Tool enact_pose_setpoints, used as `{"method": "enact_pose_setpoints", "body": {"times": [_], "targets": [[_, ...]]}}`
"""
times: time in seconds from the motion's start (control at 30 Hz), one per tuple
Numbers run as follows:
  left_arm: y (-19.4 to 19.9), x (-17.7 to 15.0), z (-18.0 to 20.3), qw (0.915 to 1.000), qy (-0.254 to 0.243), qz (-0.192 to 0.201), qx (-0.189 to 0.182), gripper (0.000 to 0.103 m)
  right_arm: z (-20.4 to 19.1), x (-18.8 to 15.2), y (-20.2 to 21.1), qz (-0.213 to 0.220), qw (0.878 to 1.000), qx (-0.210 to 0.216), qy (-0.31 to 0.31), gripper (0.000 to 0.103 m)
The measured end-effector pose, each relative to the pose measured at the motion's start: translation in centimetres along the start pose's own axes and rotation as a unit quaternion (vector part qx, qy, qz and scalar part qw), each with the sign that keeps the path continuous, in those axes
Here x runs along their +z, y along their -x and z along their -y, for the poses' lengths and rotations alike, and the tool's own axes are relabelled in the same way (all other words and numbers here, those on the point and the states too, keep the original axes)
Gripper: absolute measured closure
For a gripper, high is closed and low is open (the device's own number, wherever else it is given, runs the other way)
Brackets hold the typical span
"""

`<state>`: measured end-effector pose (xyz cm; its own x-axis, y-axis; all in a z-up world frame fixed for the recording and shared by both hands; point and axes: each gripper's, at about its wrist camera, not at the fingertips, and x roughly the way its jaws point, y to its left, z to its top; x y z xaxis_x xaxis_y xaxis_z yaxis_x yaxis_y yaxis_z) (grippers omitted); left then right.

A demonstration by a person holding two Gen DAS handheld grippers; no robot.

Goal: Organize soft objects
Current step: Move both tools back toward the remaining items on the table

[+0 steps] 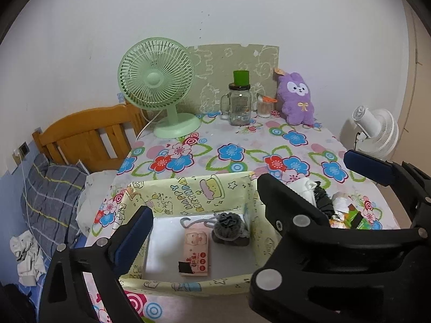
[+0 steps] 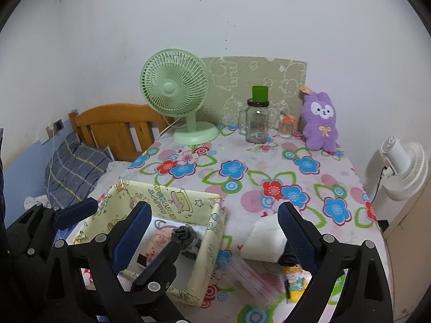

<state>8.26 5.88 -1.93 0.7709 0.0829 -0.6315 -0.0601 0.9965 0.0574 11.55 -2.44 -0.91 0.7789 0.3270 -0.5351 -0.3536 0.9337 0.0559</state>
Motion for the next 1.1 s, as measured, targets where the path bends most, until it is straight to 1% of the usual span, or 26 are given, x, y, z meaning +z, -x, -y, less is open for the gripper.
{"method": "enact_pose_setpoints", "body": {"times": [0.17,0.3,0.53,0.63,0.87,1.03,1.1], "targets": [[0.9,-0.1,1.0,1.0000,-0.002,0.007,-0.003,0.000,1.1,-0.3,1.5,0.010,1.000,-0.011,-0.006,0.004],[1.6,-0.1,1.9,0.9997,-0.003,0.008,-0.022,0.000,2.0,-0.5,2.6,0.018,1.000,-0.020,-0.012,0.003],[2.8,-0.3,3.7,0.9996,-0.008,0.019,-0.021,0.000,3.5,-1.0,4.4,0.027,0.999,-0.035,-0.016,0.002],[3.2,-0.4,4.5,0.9993,-0.012,0.020,-0.028,0.000,4.3,-1.1,5.1,0.031,0.999,-0.041,-0.018,0.000],[4.1,-0.6,6.8,0.9985,-0.017,0.030,-0.042,0.000,6.5,-2.0,6.7,0.039,0.997,-0.053,-0.027,0.000],[4.1,-0.9,8.6,0.9983,-0.024,0.024,-0.048,0.000,7.9,-2.7,7.8,0.043,0.997,-0.064,-0.029,0.000],[3.9,-1.1,9.3,0.9982,-0.023,0.019,-0.052,0.000,8.4,-3.1,8.2,0.045,0.996,-0.075,-0.023,0.000]]}}
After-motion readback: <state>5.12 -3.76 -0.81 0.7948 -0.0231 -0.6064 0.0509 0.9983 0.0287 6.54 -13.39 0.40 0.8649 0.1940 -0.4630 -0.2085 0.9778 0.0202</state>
